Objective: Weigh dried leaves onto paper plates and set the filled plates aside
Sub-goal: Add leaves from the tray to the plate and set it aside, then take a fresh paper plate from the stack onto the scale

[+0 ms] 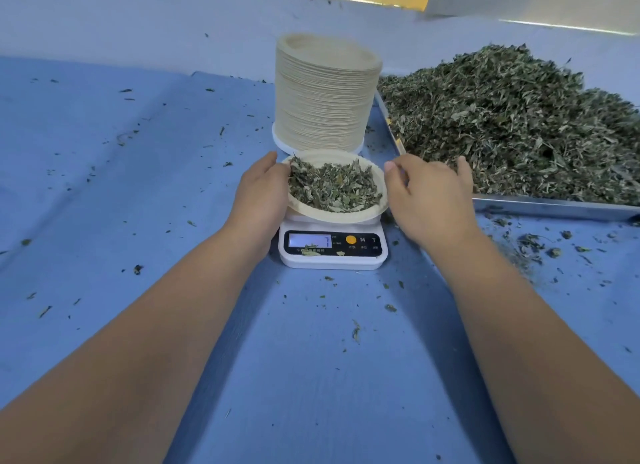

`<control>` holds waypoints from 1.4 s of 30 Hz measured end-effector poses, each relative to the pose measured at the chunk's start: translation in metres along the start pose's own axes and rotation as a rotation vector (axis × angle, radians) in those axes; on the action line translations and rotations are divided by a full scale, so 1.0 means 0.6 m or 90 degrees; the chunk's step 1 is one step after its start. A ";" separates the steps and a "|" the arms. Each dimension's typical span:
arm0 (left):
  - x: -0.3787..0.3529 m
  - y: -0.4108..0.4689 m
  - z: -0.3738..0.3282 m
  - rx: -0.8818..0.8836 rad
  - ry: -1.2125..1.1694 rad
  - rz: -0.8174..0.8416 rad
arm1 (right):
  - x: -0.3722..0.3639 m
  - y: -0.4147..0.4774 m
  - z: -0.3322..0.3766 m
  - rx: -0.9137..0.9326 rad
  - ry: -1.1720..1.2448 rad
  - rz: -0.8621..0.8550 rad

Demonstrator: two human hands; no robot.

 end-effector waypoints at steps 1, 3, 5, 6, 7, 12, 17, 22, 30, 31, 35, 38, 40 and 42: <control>0.000 -0.001 0.000 0.003 -0.009 0.000 | -0.001 0.000 0.000 -0.014 0.017 0.017; -0.001 -0.005 -0.004 0.008 -0.026 -0.002 | -0.003 -0.001 0.004 -0.028 0.052 0.034; 0.000 -0.008 -0.009 0.028 -0.062 -0.011 | 0.000 -0.005 0.014 -0.027 0.073 0.033; 0.002 -0.009 -0.013 0.042 -0.087 -0.020 | 0.003 -0.007 0.022 -0.023 0.094 0.030; 0.006 -0.009 -0.017 0.057 -0.117 -0.038 | 0.004 -0.010 0.033 -0.018 0.124 0.026; 0.064 -0.002 -0.033 0.085 -0.214 -0.142 | 0.000 -0.041 0.102 0.057 0.210 0.023; 0.149 -0.014 -0.030 0.063 -0.227 -0.170 | -0.001 -0.053 0.165 0.118 0.262 0.074; 0.250 -0.046 -0.033 0.058 -0.232 -0.260 | -0.007 -0.057 0.268 0.236 0.210 0.148; 0.510 -0.106 0.005 0.025 -0.213 -0.446 | -0.062 -0.071 0.517 0.412 0.281 0.229; 0.543 -0.115 0.010 0.020 -0.202 -0.475 | -0.071 -0.076 0.553 0.423 0.299 0.238; 0.670 -0.144 0.036 0.000 -0.120 -0.588 | -0.105 -0.098 0.686 0.467 0.349 0.267; 0.753 -0.153 0.054 -0.003 -0.059 -0.628 | -0.127 -0.109 0.775 0.494 0.355 0.272; 0.804 -0.156 0.060 0.014 -0.020 -0.654 | -0.143 -0.114 0.829 0.508 0.364 0.288; 0.855 -0.156 0.064 0.031 0.009 -0.690 | -0.160 -0.117 0.877 0.524 0.369 0.314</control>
Point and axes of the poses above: each hand's wrist, its own y-axis towards the middle knuckle, its own x-axis out of the back of the hand, z = x × y, the point moved 1 cm from there along y, towards the middle knuckle, and after that the axes turned 5 degrees about x, right-handed, at the moved point
